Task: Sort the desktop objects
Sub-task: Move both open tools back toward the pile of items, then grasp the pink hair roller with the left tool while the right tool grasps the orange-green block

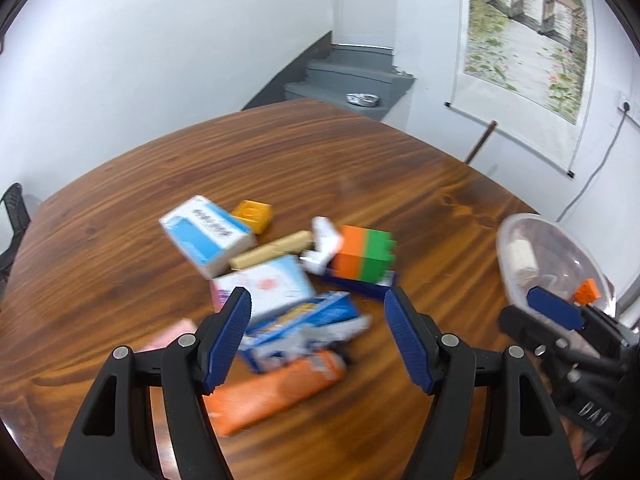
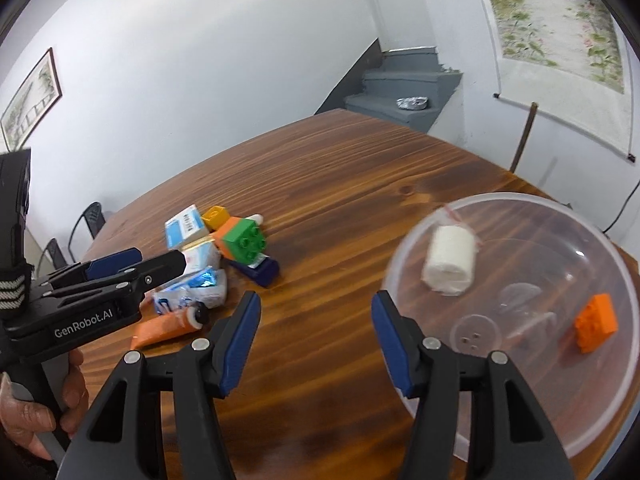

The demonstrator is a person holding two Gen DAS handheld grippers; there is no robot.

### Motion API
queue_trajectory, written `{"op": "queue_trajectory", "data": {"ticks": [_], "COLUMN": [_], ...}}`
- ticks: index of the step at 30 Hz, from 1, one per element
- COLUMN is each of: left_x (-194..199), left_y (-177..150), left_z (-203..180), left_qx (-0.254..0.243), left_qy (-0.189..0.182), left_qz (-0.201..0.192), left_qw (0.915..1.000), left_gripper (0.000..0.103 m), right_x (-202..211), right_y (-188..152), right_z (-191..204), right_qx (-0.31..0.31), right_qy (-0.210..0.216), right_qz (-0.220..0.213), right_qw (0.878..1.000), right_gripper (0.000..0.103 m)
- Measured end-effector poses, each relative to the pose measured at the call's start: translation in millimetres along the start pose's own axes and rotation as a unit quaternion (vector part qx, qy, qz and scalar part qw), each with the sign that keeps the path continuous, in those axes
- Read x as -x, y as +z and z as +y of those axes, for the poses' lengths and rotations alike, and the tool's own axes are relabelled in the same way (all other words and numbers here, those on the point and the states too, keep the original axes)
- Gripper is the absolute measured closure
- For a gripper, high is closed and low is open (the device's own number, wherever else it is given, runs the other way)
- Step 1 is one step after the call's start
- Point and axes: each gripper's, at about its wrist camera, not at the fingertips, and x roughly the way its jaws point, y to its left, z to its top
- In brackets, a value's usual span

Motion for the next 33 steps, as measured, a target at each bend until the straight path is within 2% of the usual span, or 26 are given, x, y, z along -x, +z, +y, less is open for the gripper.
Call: {"op": "queue_trajectory", "data": {"ticks": [7,13,17,28,33], "left_x": [-17,-29,-38,-42,-48], "left_y": [-3,-13,-19,-29,-35], "left_z": [62,93,101,109,114], "left_qx": [0.047,0.063,0.071,0.046,0.050], "left_qy": [0.041,0.063,0.068,0.072,0.076], "left_qz": [0.024,0.048,0.064,0.076,0.085], "left_qw": [0.9977,0.9949,0.9931,0.9934,0.9923], "left_gripper": [0.030,0.030,0.030,0.030,0.030], "right_x": [-31,-49,-56,-64,-65], "right_y": [14,21,24,21,19], "right_z": [20,32,38,29,33], "right_qx": [0.001,0.006,0.008,-0.007,0.004], "right_qy": [0.024,0.034,0.036,0.040,0.039], "right_qz": [0.023,0.041,0.044,0.053,0.054], "right_qw": [0.999,0.999,0.998,0.998,0.998], "right_gripper": [0.041,0.041,0.041,0.040,0.040]}}
